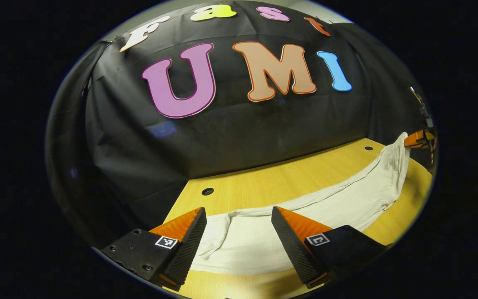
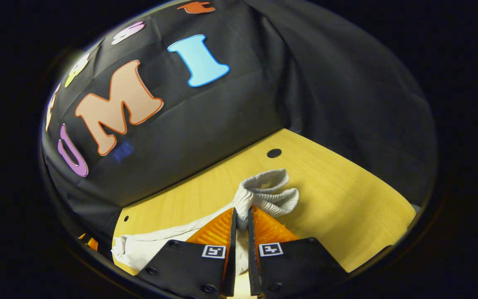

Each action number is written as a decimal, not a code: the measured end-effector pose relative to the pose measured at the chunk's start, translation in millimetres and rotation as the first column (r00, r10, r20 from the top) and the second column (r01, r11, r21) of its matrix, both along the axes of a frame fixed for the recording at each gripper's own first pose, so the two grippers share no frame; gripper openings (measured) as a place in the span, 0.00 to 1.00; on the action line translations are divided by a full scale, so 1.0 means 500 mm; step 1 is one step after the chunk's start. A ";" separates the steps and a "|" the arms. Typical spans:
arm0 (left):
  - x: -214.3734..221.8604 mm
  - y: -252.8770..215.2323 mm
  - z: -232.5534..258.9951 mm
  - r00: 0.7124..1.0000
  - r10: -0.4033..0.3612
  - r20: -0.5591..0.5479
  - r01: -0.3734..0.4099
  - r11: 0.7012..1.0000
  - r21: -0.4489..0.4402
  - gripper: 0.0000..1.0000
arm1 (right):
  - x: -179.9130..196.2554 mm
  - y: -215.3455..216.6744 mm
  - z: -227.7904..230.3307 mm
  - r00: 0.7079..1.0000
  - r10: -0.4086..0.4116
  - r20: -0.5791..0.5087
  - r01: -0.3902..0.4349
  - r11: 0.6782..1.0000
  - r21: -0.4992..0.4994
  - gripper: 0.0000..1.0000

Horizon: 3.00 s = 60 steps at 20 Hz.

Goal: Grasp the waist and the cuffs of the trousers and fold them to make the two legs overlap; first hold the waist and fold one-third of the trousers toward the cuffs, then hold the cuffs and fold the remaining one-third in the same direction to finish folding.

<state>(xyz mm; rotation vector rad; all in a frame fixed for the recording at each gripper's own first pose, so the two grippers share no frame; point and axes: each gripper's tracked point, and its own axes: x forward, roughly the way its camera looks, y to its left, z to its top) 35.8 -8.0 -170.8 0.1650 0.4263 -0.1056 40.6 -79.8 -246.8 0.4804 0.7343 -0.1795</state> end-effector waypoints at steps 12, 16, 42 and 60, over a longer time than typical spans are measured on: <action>-0.026 0.165 -0.019 0.997 0.072 -0.011 -0.072 0.997 -0.011 0.96 | 0.058 0.275 0.104 0.983 0.157 0.093 -0.159 0.987 0.008 0.15; -0.044 0.212 -0.029 0.995 0.100 -0.019 -0.100 0.995 -0.015 0.96 | 0.044 0.371 0.100 0.971 0.222 0.085 -0.224 0.974 0.025 0.15; -0.055 0.368 -0.232 0.966 0.161 -0.203 -0.187 0.975 -0.120 0.96 | -0.053 0.502 0.045 0.850 0.521 -0.080 -0.525 0.851 -0.033 0.97; -0.052 0.409 -0.390 0.913 0.169 -0.371 -0.240 0.959 -0.154 0.98 | -0.088 0.448 0.071 0.882 0.455 -0.124 -0.469 0.875 -0.117 0.91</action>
